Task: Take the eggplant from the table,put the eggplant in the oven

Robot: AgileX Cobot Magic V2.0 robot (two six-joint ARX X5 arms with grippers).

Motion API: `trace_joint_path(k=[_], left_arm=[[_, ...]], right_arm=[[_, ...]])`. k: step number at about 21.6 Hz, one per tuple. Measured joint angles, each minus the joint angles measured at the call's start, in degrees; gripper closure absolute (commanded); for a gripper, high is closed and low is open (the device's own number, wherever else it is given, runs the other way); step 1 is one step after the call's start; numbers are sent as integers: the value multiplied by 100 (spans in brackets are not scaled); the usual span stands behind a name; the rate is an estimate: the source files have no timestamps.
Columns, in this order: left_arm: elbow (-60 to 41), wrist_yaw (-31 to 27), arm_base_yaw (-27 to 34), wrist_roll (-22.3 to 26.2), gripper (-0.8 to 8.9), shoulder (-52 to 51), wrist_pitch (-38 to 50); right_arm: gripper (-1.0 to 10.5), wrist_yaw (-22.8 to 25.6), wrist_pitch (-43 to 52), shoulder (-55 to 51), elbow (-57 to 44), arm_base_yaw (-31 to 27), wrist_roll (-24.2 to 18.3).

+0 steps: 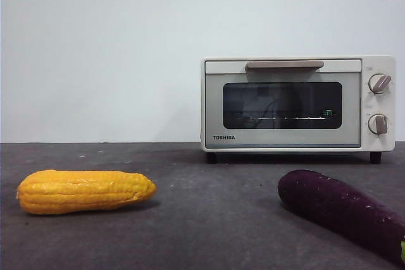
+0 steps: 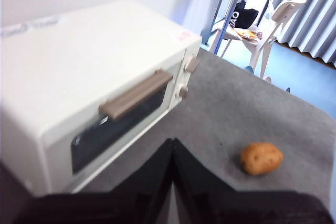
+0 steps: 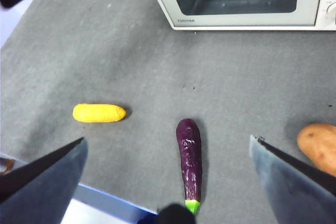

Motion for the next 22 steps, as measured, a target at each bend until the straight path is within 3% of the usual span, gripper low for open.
trace_joint_path(k=[7,13,18,22], left_arm=[[2011,-588,-422,522,819,1838,-575],[3067,-785,-472,625,819,2994,-573],[3161,-870,-575,647,819,3493,-337],[3163,-1316,-680,756,819,3556,63]], right_arm=[[402,2,-31,0,0,70,-118],[403,11,-28,0,0,70,-214],[403,111,-28,0,0,70,-236],[403,111,-28,0,0,70,-249]])
